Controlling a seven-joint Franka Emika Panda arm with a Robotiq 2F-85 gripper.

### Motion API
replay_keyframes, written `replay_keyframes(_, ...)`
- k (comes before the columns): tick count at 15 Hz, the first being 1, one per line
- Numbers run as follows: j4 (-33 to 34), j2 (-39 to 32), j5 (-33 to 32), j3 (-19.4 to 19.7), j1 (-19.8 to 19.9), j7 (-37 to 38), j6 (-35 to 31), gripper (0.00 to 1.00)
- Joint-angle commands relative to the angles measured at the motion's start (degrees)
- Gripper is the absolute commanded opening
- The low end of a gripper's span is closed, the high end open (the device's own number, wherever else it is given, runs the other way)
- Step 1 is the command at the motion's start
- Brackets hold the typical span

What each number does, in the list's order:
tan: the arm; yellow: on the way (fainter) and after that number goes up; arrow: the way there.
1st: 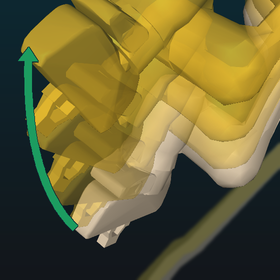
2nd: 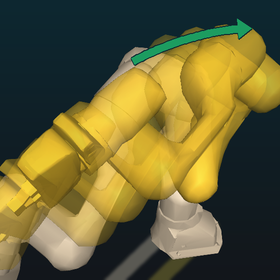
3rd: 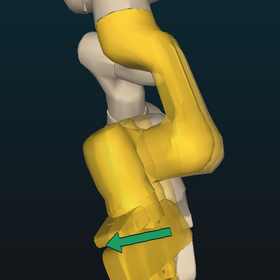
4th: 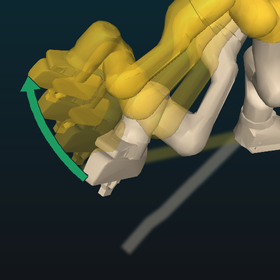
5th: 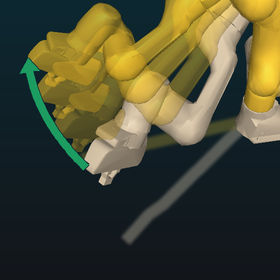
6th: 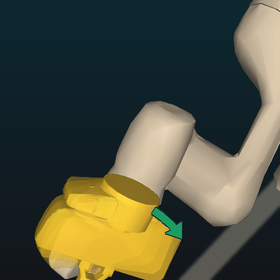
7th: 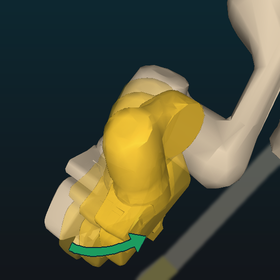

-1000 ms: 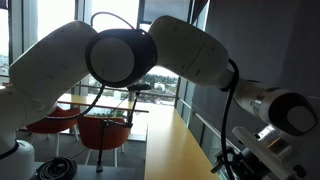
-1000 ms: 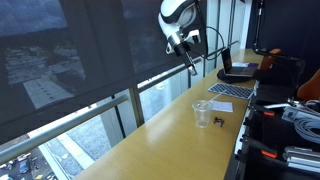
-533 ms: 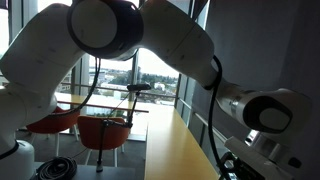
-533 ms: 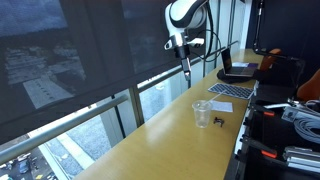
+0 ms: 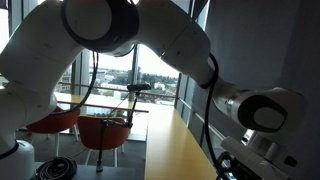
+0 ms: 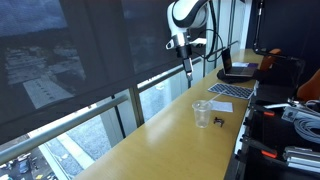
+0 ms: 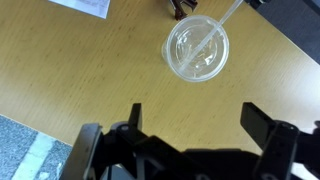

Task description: Put the straw into the cup

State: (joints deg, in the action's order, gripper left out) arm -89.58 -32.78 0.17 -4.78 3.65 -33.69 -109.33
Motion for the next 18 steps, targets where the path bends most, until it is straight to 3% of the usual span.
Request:
replay_keyframes(1,-3.5,2.6,-0.2,-1.2,0.4,-3.7,2.0,1.00)
replay_keyframes(7,-13.0,8.7,-4.1,-1.5,-0.8,-12.9,4.5,1.00)
replay_keyframes(13,-24.9,16.9,-10.4,-1.0,-1.3,-20.1,2.2,1.00)
replay_keyframes(18,-30.9,19.7,-12.8,-0.7,-1.4,-24.3,-0.6,1.00)
